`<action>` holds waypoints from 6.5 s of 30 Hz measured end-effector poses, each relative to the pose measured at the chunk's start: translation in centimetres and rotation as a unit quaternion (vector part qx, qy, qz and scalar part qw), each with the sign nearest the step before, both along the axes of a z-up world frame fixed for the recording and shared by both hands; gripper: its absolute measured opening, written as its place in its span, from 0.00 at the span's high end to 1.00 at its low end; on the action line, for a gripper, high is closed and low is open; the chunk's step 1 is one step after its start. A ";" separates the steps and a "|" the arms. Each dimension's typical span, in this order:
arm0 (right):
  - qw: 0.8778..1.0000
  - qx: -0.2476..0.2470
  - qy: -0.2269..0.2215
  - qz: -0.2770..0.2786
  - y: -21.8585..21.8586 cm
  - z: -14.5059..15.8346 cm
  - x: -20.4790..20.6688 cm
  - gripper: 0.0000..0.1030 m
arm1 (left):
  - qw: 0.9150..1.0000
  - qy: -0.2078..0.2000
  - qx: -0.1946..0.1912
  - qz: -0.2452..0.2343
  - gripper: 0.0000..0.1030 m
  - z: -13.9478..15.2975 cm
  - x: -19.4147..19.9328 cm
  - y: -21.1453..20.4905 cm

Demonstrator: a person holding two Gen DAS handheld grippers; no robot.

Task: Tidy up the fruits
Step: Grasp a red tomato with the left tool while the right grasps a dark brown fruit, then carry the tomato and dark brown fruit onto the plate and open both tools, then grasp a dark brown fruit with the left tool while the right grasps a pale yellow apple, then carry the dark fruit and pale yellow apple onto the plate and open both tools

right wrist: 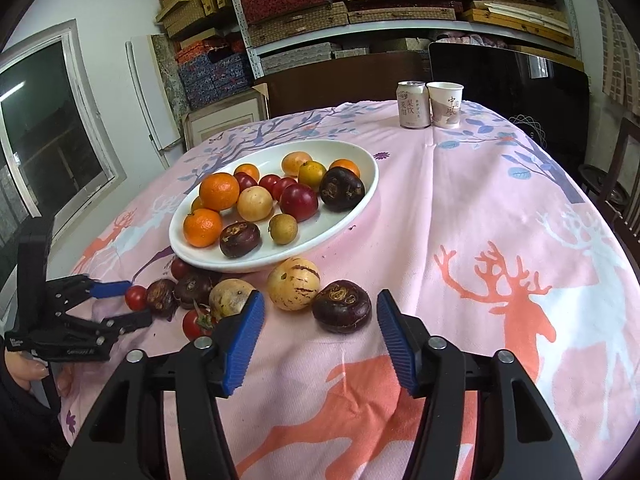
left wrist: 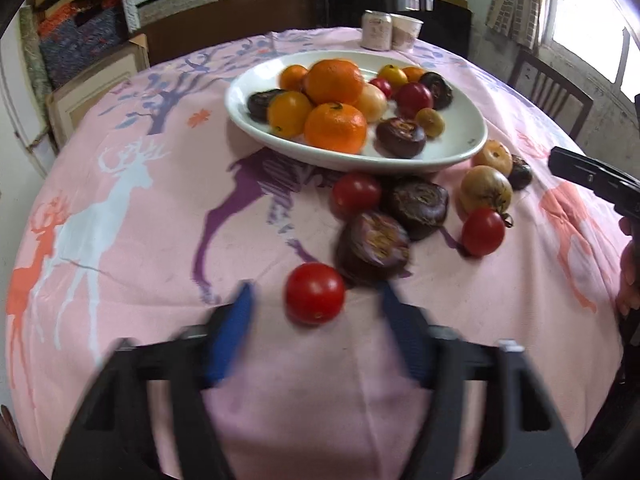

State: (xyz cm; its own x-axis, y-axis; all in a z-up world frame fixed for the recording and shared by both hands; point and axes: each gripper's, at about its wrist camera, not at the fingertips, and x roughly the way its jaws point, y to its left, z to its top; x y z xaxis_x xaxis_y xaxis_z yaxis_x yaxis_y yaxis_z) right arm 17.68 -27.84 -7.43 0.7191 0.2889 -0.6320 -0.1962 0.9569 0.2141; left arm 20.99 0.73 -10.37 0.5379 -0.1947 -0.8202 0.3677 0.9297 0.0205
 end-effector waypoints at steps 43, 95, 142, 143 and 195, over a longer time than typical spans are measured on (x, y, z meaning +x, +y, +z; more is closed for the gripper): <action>0.994 -0.072 0.085 0.008 1.6 -2.2 3.0 0.60 | 1.000 -0.008 -0.005 0.010 0.32 -0.2 -0.9 -0.4; 0.999 0.025 0.019 0.029 -0.8 0.4 3.2 0.46 | 0.998 -0.053 -0.022 -0.028 0.24 2.4 -0.2 -3.1; 0.993 -0.062 0.085 0.048 4.3 -2.4 6.1 0.57 | 0.994 -0.039 -0.103 -0.009 0.58 2.0 0.6 -1.1; 0.994 -0.059 0.087 0.044 4.0 -2.4 6.2 0.60 | 0.994 -0.038 -0.102 -0.008 0.58 1.9 0.6 -1.0; 0.998 0.054 -0.025 0.026 3.5 3.3 14.7 0.36 | 0.992 -0.078 -0.089 -0.032 0.47 4.3 8.9 -8.4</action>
